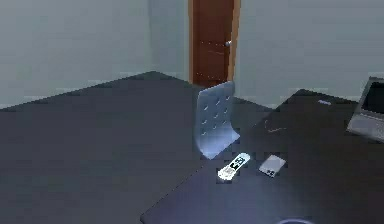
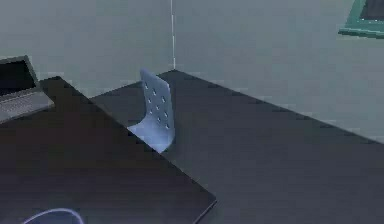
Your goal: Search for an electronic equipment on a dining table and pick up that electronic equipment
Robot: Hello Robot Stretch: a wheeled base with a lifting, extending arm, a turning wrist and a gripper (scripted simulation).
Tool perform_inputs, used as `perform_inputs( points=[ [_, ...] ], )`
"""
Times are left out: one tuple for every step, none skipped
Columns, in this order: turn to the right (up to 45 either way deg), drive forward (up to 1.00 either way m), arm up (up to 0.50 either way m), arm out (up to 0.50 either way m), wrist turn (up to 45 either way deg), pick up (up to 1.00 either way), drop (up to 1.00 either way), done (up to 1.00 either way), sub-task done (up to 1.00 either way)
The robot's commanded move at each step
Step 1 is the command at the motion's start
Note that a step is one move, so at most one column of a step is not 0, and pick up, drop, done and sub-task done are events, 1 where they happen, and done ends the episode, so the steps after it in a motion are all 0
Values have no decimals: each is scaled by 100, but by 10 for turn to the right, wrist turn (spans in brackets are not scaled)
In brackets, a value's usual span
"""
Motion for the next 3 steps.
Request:
perform_inputs(
  points=[
    [-450, 0, 0, 0, 0, 0, 0, 0, 0],
    [-150, 0, 0, 0, 0, 0, 0, 0, 0],
    [0, 0, 50, 0, 0, 0, 0, 0, 0]
  ],
)
